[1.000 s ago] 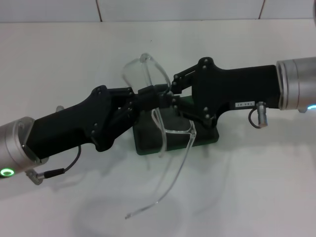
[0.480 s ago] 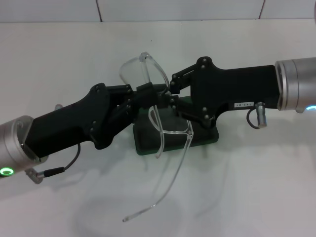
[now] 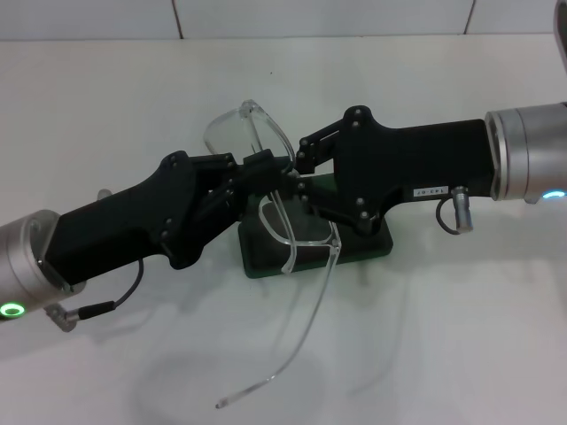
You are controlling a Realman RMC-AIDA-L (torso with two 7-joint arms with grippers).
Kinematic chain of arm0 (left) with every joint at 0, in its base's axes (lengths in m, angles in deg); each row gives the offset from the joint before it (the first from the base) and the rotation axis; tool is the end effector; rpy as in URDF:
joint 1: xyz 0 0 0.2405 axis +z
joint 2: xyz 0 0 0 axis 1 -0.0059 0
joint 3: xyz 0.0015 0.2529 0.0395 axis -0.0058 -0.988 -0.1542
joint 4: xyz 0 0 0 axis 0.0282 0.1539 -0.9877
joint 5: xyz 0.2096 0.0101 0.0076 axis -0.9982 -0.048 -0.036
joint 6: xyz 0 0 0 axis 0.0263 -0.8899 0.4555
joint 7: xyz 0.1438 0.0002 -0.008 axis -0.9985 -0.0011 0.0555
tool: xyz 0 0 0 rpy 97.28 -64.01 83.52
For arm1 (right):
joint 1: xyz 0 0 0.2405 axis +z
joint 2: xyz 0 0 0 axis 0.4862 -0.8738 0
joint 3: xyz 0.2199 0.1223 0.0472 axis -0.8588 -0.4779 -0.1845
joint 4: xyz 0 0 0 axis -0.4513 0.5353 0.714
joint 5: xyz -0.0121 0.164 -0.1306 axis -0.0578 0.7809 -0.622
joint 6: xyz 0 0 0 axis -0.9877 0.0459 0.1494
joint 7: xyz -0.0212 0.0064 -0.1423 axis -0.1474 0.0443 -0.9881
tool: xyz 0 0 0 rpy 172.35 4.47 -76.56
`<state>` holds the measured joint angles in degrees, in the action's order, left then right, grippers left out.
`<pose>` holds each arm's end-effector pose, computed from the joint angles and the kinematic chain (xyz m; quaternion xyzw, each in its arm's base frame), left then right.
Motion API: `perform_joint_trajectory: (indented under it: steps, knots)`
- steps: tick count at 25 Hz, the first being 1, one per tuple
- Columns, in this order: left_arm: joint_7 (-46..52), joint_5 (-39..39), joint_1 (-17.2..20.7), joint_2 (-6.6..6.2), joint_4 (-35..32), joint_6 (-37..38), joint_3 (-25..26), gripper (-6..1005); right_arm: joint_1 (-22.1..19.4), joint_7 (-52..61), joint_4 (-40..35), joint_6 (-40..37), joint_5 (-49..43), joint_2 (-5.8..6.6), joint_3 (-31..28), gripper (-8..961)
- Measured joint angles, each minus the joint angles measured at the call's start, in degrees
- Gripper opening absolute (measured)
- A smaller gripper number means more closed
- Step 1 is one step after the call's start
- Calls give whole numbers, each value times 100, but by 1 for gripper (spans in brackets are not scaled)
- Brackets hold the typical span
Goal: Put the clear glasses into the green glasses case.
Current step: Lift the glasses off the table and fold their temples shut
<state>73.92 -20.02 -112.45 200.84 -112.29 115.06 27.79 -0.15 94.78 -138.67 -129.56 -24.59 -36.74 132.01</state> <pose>-0.2207 0.2606 -0.0059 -0.8310 -0.1817 -0.5257 0.0071 0.1161 0.3233 -0.0218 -0.9515 -0.0543 0.3010 0.0340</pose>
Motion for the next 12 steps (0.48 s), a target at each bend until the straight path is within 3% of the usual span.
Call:
perform_joint_trajectory:
  steps: [12]
  knots:
    - [-22, -4, -7, 0, 0, -11, 0, 64, -2, 0, -1, -110, 0, 0, 0, 113]
